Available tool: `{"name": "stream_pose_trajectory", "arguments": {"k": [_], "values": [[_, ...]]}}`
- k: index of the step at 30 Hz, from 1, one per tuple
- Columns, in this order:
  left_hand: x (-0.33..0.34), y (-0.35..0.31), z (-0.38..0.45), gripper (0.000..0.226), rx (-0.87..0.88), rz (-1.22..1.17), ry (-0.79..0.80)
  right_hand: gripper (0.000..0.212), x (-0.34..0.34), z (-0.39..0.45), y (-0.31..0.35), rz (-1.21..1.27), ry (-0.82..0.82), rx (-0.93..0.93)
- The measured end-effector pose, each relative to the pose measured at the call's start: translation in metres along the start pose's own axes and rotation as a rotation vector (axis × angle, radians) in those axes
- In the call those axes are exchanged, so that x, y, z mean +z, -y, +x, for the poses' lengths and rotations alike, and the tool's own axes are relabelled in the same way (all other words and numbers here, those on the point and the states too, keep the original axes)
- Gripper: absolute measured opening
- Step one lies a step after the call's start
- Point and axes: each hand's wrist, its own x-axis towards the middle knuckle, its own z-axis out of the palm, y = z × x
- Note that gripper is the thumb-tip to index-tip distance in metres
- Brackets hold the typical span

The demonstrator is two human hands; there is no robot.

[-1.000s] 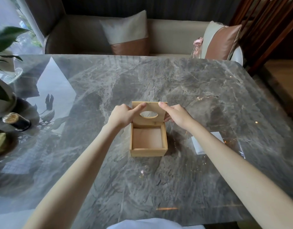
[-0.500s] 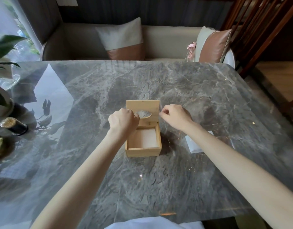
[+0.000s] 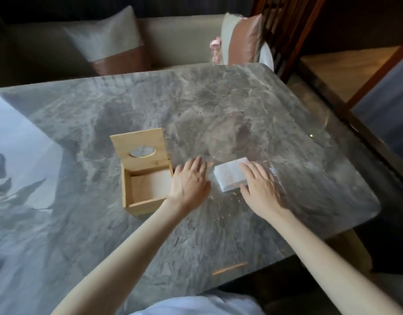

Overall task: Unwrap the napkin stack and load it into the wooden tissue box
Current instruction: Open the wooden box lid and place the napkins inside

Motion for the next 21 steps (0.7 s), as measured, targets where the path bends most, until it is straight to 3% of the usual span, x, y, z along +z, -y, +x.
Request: {"name": "stream_pose_trajectory", "arguments": {"k": [4,9,15,18,21], "values": [[0.044,-0.016,-0.004,0.078,0.091,-0.005,0.125,0.062,0.020,-0.039,-0.020,0.025,0.017,0.146],[0.072,-0.027,-0.008,0.085,0.109,-0.113,0.138,0.044,0.038,-0.070,-0.025,0.232,0.076,0.263],[0.086,-0.032,-0.005,0.070,0.062,-0.188,0.012,0.052,0.046,-0.075,-0.033,0.134,0.209,0.192],[0.090,-0.031,-0.001,0.058,0.022,-0.220,-0.019,0.059,0.045,-0.071,-0.031,0.073,0.173,0.179],[0.089,-0.029,0.002,0.052,0.003,-0.250,-0.037,0.046,0.041,-0.056,-0.028,0.093,0.132,0.224]]}}
